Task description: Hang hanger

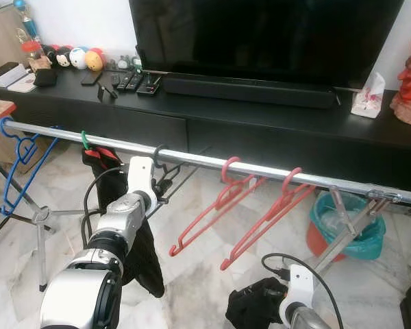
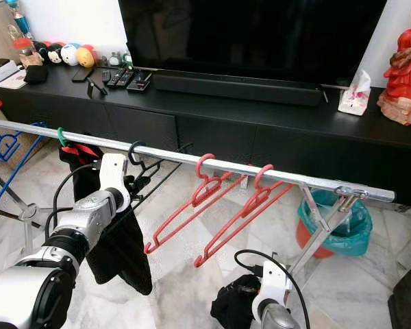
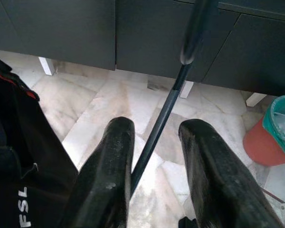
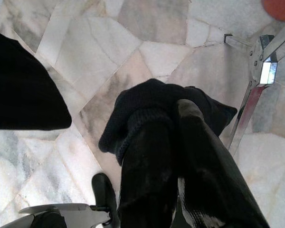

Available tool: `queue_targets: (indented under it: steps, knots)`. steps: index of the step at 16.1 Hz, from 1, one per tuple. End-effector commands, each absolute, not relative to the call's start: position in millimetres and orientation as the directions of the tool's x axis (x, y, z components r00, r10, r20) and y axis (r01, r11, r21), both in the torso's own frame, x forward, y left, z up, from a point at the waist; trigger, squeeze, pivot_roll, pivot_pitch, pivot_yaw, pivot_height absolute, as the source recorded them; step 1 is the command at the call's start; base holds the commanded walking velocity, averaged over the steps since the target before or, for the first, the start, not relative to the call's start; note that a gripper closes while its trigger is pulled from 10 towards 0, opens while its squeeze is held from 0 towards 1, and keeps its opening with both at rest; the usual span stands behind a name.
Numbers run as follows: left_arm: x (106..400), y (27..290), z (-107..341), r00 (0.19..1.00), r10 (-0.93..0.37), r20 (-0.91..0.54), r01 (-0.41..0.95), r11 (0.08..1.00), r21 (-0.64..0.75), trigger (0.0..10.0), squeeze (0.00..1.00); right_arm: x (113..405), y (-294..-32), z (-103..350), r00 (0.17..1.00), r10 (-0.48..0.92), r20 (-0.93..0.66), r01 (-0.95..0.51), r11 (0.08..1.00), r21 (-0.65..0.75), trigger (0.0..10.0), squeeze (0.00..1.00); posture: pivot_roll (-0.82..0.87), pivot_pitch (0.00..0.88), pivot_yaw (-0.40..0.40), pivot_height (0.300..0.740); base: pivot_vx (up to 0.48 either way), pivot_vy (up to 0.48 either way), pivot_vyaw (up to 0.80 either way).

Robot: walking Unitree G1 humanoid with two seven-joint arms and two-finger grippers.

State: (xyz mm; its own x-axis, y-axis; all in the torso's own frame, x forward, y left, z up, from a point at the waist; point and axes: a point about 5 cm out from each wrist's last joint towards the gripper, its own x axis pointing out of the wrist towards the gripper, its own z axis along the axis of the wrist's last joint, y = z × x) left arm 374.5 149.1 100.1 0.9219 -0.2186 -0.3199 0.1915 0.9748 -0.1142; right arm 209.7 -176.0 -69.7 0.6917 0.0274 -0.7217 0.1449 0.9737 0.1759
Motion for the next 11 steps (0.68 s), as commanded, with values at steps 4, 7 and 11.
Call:
queue_targets:
  steps: [4,7,11]
  knots:
    - [371.5,159.3,94.9,0.923,-0.194,-0.331,0.166,0.98,-0.113,0.0,0.0,214.9,-174.9,-66.9,0.698,0.036,-0.715,0.135,0.974,0.181,10.0,0.0,-0.08,0.0,0.033,0.719,0.0,0.0,0.0]
    - [371.4,159.5,94.2,0.919,-0.196,-0.342,0.177,0.98,-0.086,7.6,0.0,215.8,-174.4,-66.6,0.696,0.036,-0.717,0.136,0.974,0.18,10.0,0.0,-0.08,0.0,0.033,0.719,0.0,0.0,0.0]
    - [370.5,158.8,91.9,0.916,-0.188,-0.354,0.183,0.982,-0.048,10.0,0.0,217.8,-172.3,-66.0,0.692,0.037,-0.721,0.135,0.975,0.179,10.0,0.0,-0.09,0.0,0.033,0.719,0.0,0.0,0.0]
